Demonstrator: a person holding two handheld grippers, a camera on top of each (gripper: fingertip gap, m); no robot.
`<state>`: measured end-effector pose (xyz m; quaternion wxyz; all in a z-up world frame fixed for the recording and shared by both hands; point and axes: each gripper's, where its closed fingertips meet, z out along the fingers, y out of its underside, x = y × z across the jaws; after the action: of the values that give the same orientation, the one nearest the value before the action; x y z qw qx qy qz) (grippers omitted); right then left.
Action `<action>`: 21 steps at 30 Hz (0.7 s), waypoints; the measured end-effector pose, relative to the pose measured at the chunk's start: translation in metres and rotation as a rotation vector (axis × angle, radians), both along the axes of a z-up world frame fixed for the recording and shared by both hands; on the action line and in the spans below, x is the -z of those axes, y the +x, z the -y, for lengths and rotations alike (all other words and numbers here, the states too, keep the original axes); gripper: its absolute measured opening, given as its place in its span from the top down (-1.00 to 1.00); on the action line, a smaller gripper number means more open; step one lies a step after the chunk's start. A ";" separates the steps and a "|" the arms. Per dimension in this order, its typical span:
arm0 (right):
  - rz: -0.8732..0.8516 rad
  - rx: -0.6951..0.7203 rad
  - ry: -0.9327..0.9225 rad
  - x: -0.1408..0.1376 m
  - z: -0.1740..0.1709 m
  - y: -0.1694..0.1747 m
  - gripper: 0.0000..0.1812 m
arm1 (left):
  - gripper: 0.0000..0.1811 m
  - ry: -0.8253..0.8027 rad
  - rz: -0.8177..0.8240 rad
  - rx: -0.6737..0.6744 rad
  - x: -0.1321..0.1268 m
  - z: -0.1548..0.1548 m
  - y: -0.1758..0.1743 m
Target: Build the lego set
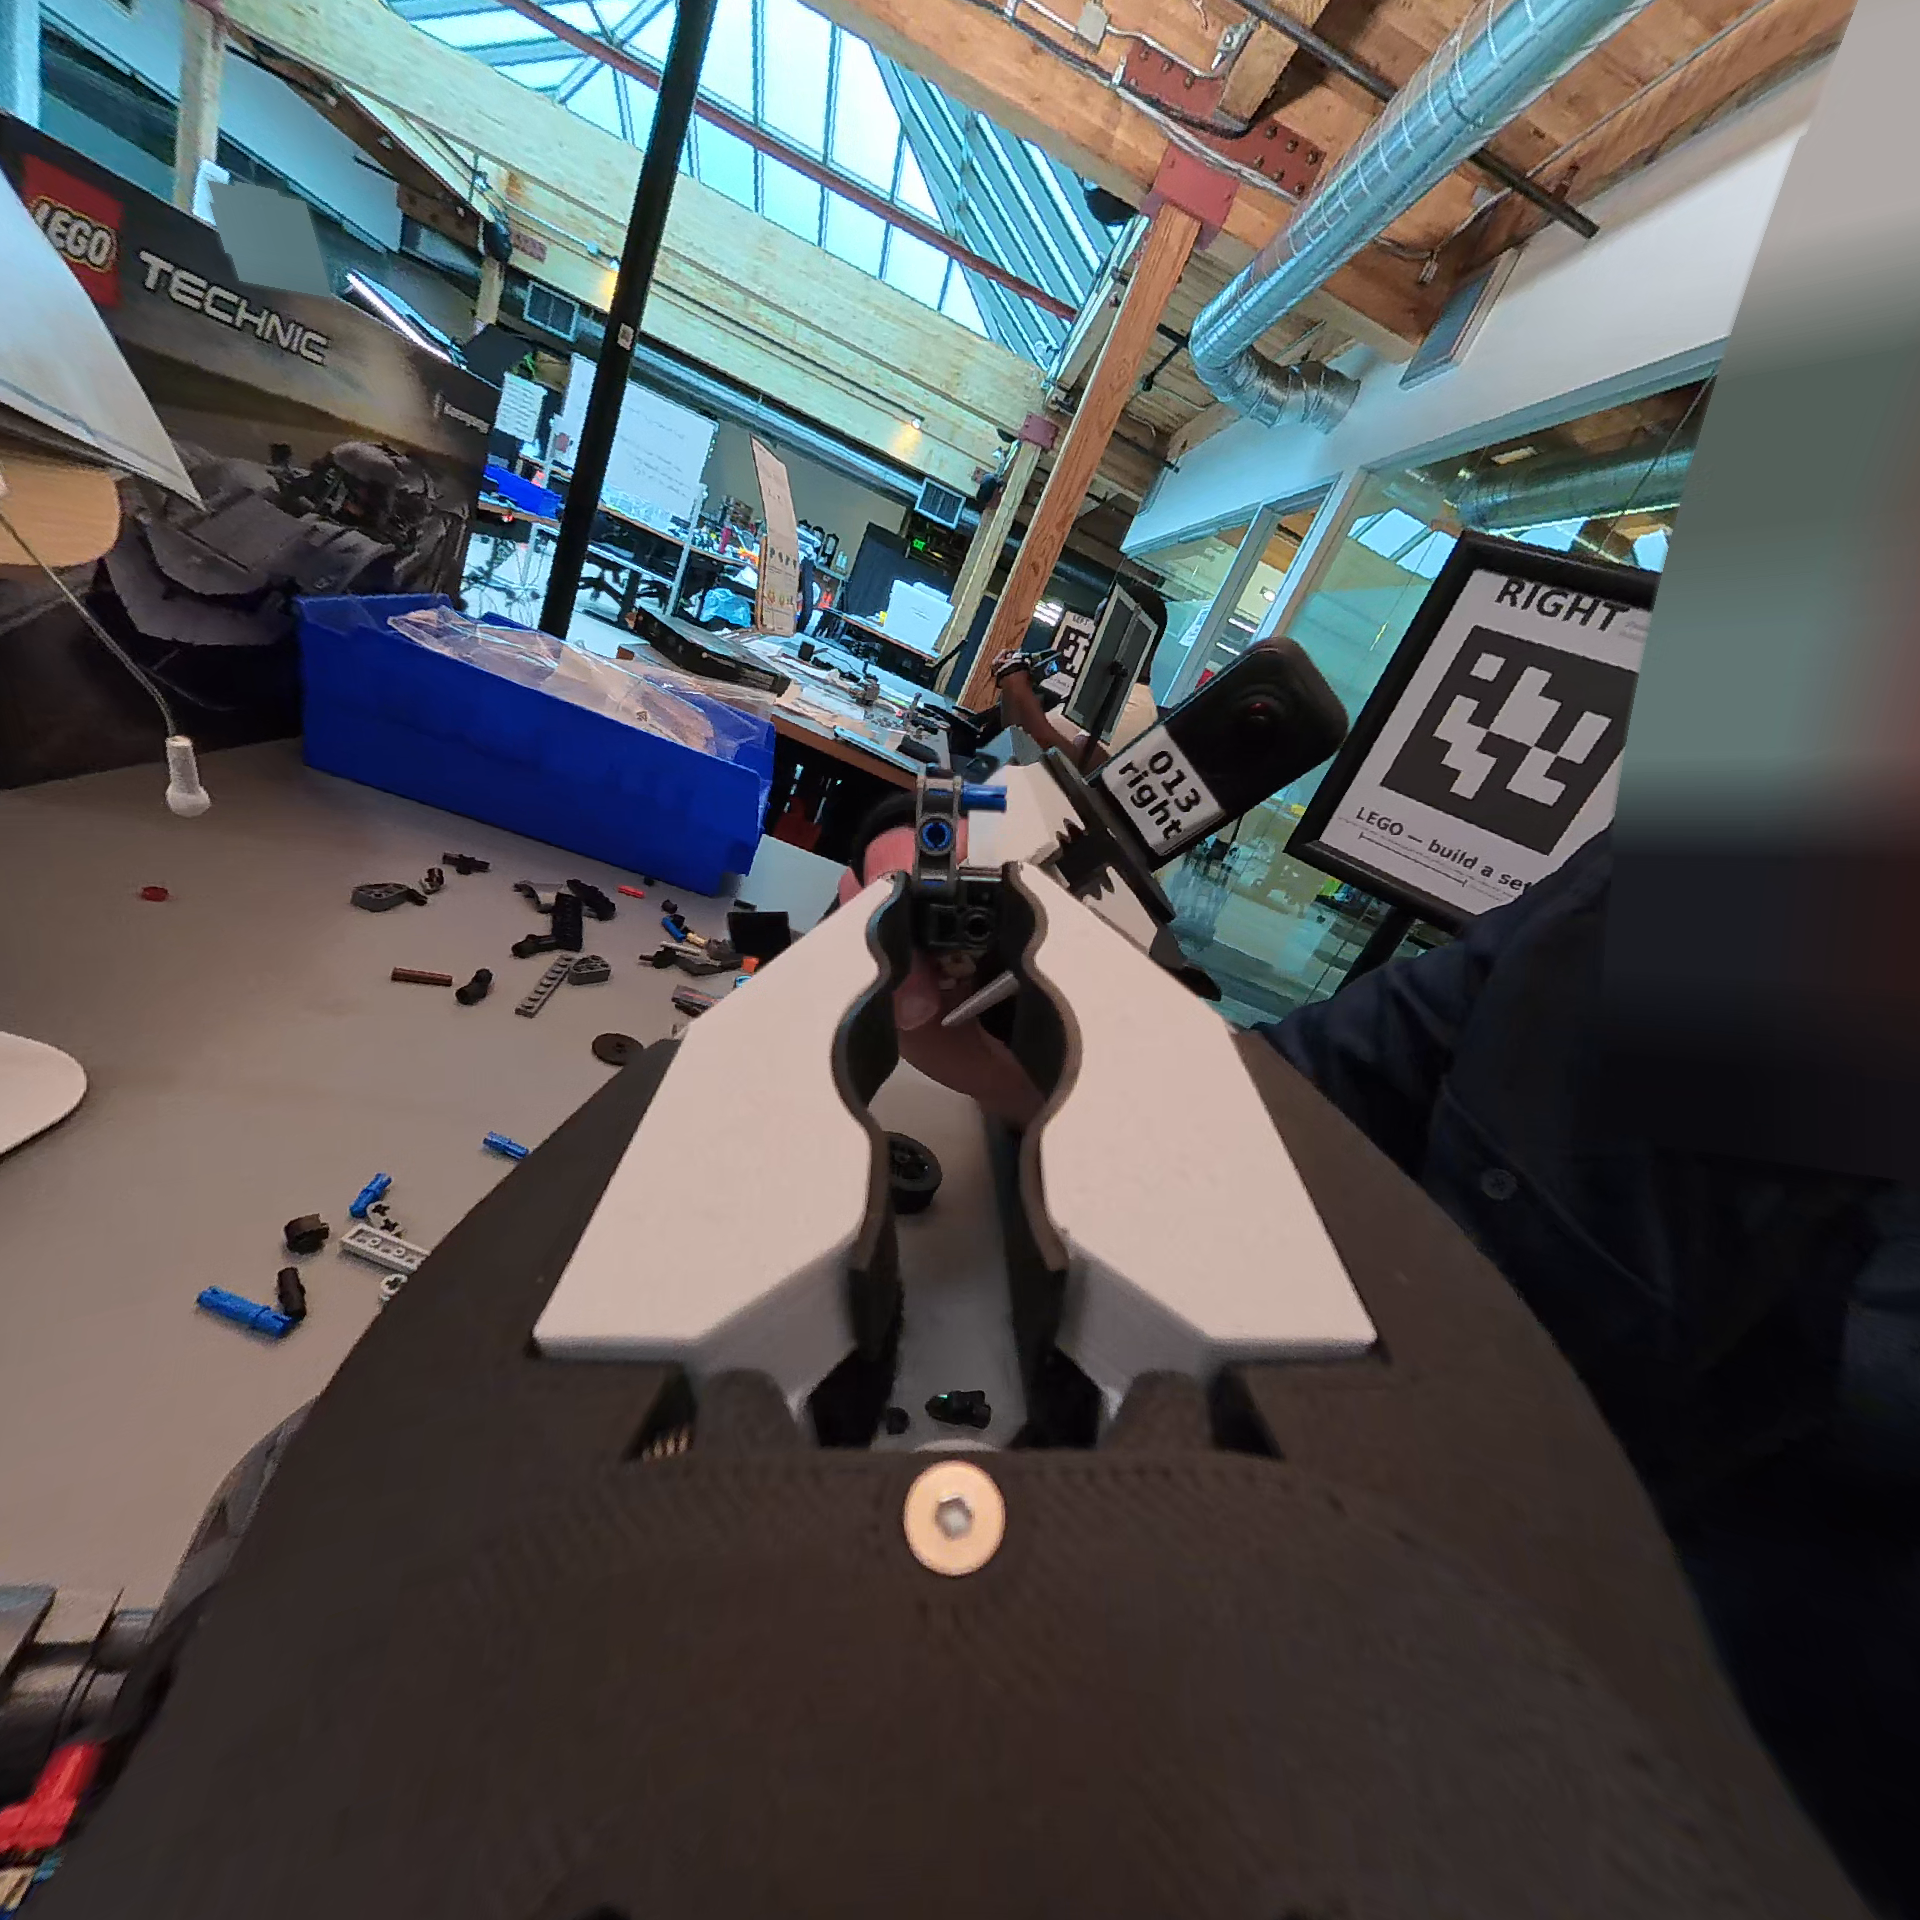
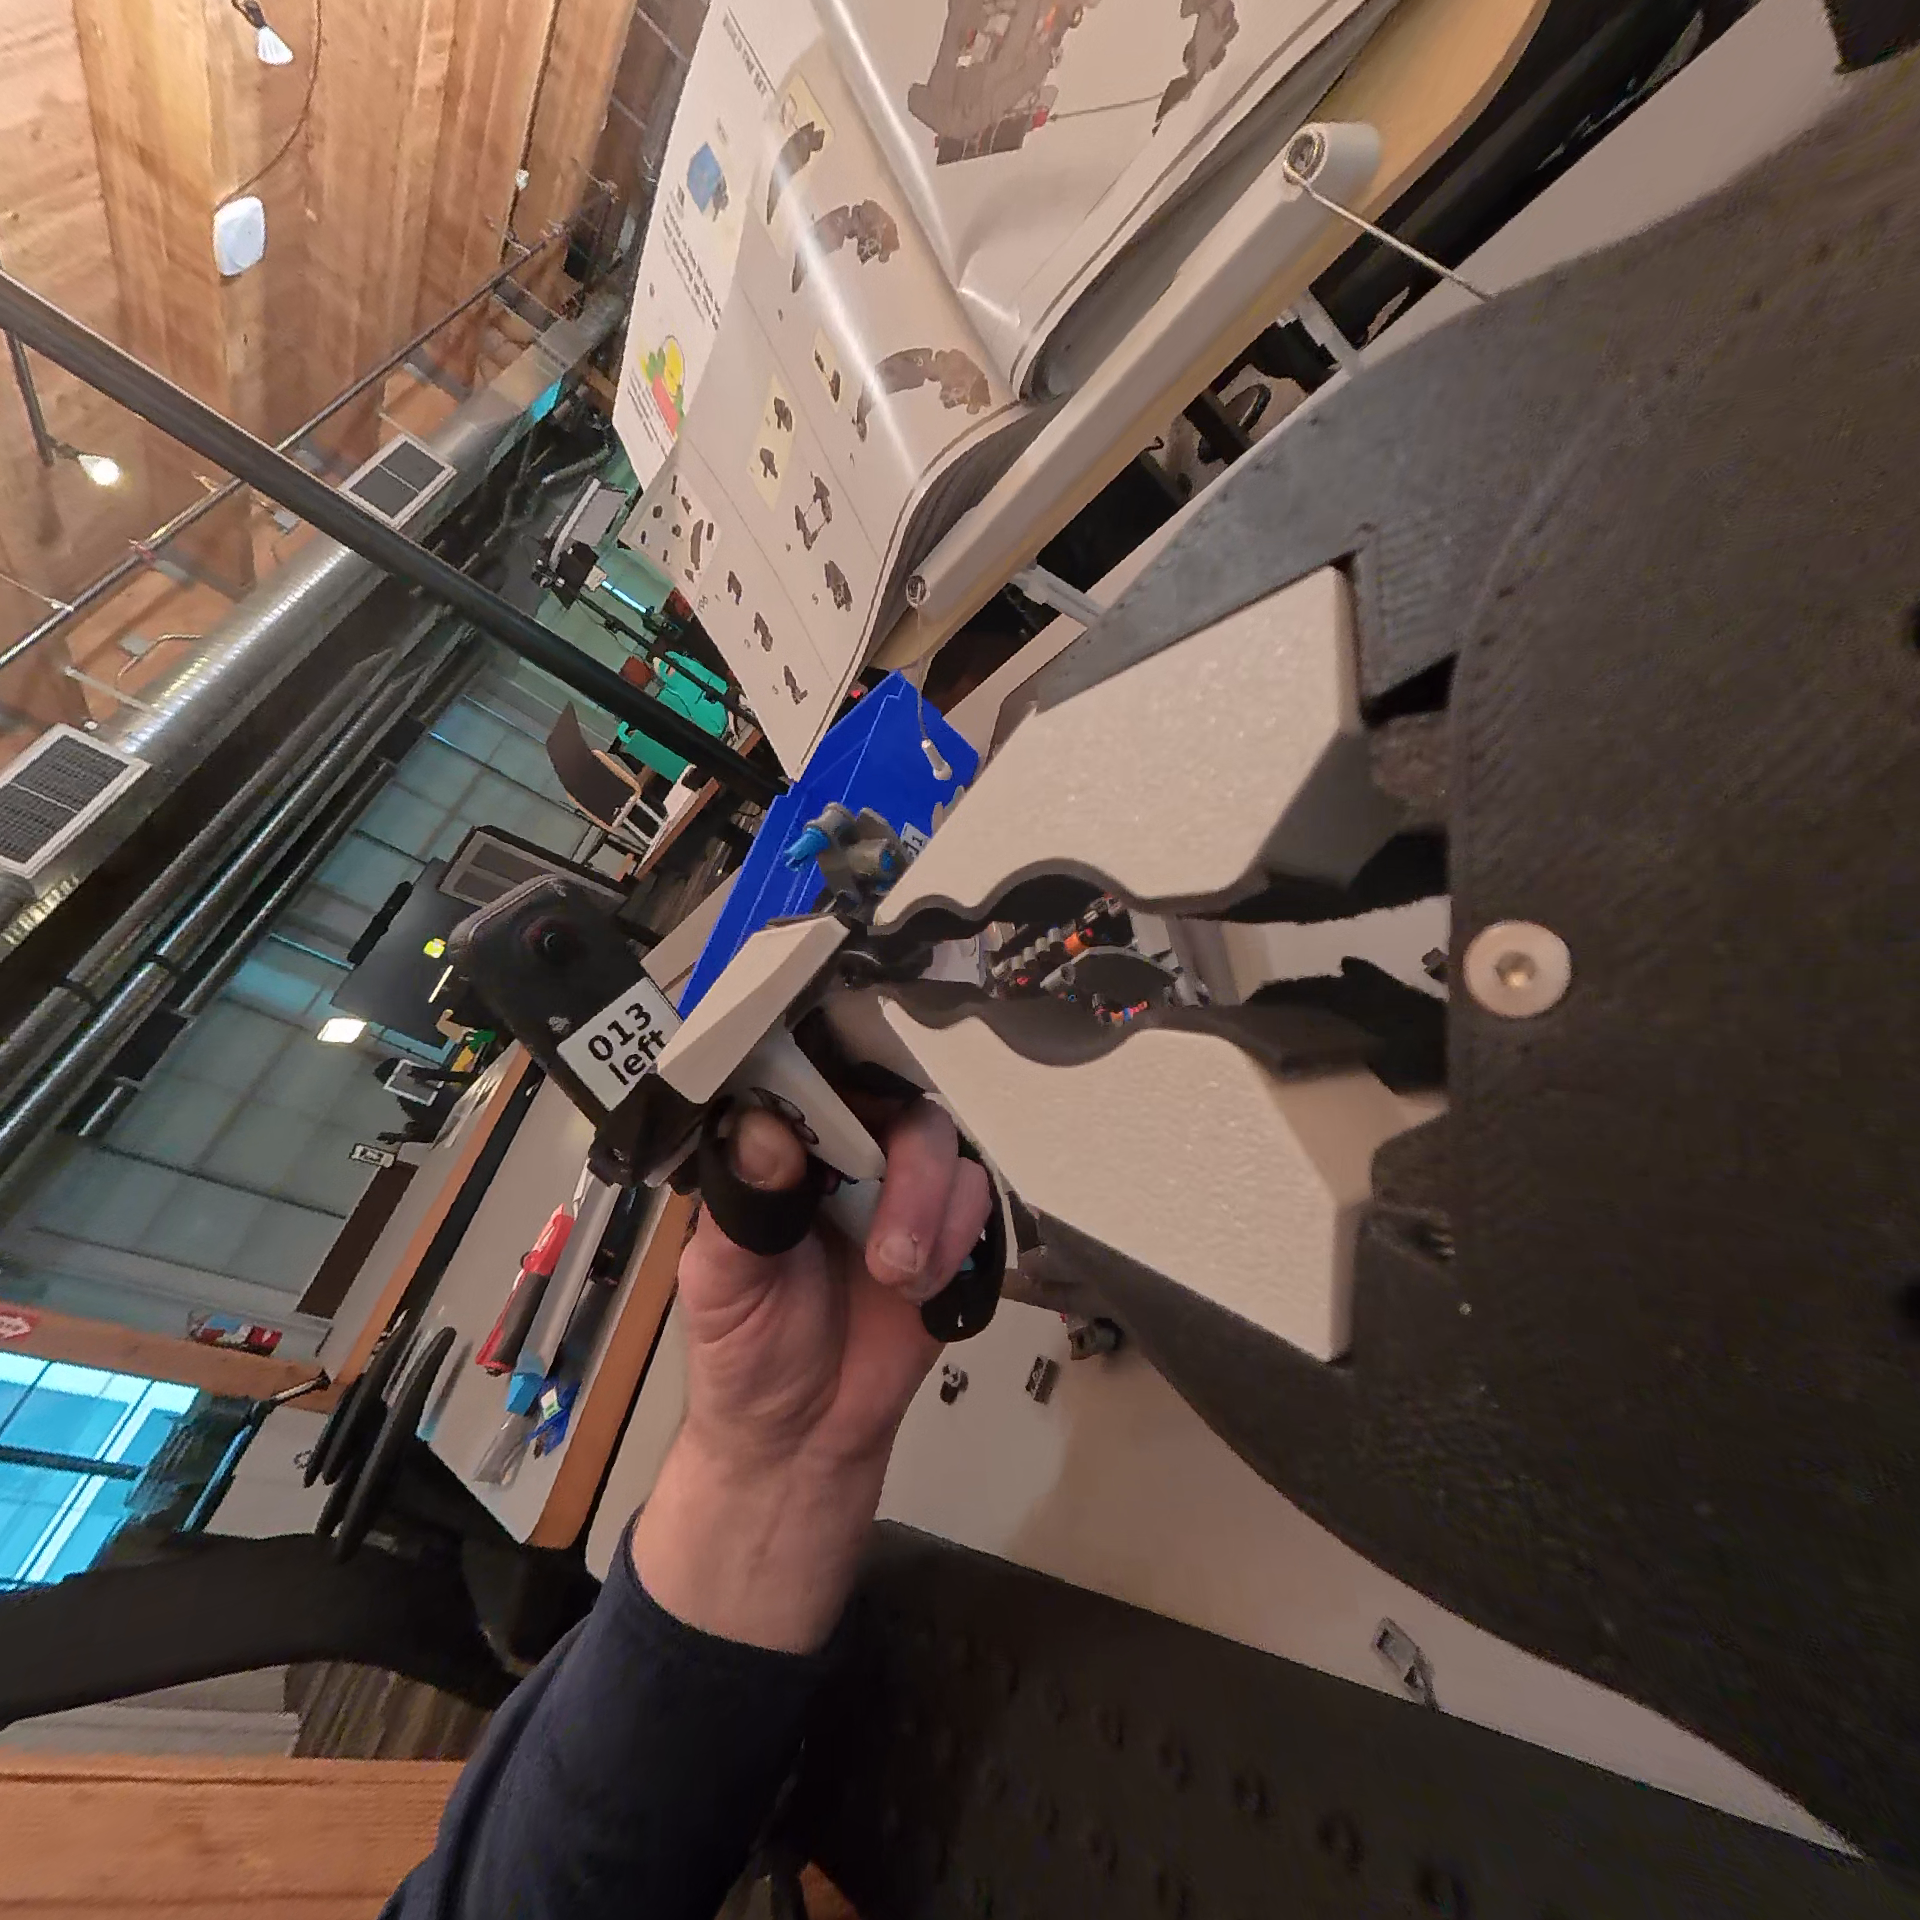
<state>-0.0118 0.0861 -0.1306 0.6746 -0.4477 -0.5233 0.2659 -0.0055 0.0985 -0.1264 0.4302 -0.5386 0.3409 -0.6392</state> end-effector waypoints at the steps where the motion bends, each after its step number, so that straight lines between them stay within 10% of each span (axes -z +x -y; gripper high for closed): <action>1: 0.001 0.000 0.003 0.000 0.000 0.000 0.95 | 0.86 0.002 -0.005 -0.002 0.000 0.000 0.001; 21: -0.170 -0.135 -0.058 -0.021 0.007 0.013 0.96 | 0.86 0.029 0.052 -0.019 -0.027 0.013 0.003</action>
<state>0.0016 0.0795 -0.1099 0.6837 -0.4066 -0.4852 0.3630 -0.0029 0.0854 -0.0993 0.4529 -0.5186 0.3337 -0.6439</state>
